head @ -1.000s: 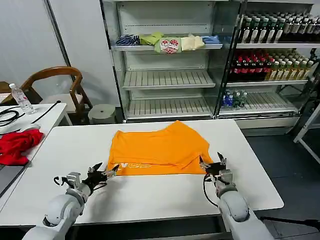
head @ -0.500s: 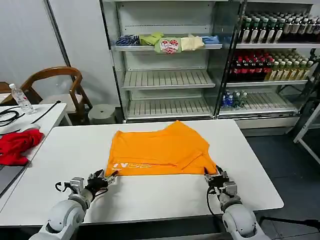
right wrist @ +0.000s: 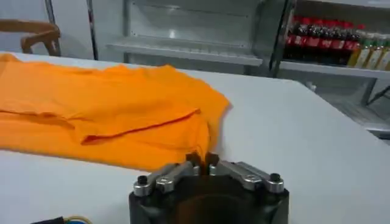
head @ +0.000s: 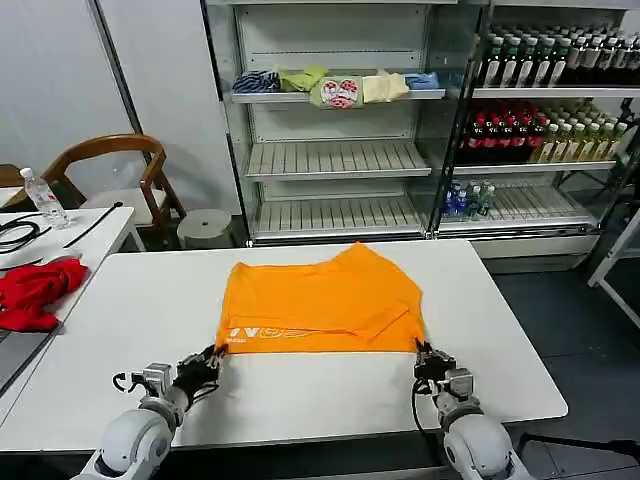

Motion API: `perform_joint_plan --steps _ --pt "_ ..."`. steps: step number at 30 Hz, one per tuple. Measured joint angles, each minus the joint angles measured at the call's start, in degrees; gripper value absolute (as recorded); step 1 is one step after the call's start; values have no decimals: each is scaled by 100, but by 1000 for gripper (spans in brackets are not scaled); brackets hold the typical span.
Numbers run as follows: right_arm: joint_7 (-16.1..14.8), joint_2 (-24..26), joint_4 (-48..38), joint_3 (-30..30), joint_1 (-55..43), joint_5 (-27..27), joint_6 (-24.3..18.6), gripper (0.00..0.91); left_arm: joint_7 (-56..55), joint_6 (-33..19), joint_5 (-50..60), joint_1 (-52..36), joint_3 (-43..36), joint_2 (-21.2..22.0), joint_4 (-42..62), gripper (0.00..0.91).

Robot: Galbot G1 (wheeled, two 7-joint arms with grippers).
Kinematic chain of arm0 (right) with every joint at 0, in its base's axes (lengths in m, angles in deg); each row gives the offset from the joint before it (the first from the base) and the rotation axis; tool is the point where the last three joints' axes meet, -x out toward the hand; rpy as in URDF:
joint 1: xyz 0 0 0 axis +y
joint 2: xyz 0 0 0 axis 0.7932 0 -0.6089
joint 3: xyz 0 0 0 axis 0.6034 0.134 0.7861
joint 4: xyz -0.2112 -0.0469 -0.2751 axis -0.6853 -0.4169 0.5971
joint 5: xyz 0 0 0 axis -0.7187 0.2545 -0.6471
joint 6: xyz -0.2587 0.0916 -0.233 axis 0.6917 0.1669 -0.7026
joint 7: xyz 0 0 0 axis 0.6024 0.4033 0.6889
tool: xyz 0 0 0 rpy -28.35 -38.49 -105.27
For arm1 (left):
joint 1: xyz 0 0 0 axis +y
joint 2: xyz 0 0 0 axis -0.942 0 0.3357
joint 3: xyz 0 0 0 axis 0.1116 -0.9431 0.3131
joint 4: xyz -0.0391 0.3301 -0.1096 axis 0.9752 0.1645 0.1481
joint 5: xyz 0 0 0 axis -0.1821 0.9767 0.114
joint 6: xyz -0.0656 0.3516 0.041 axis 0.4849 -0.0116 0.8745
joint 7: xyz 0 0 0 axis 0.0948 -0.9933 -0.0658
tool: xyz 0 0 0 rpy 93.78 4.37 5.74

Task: Fold and organize the clothes.

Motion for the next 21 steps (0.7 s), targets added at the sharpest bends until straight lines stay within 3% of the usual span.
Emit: perform_joint_plan --steps 18,19,21 --pt "18 252 1441 -405 1627 -324 -188 0 115 -278 472 1861 969 -35 -1180 10" --pt "28 267 1497 -412 1696 -336 -196 907 114 -286 484 1954 1019 -42 -1228 10" --pt "47 316 1631 -445 1847 -353 -220 907 119 -293 519 2152 1138 -75 -1338 20"
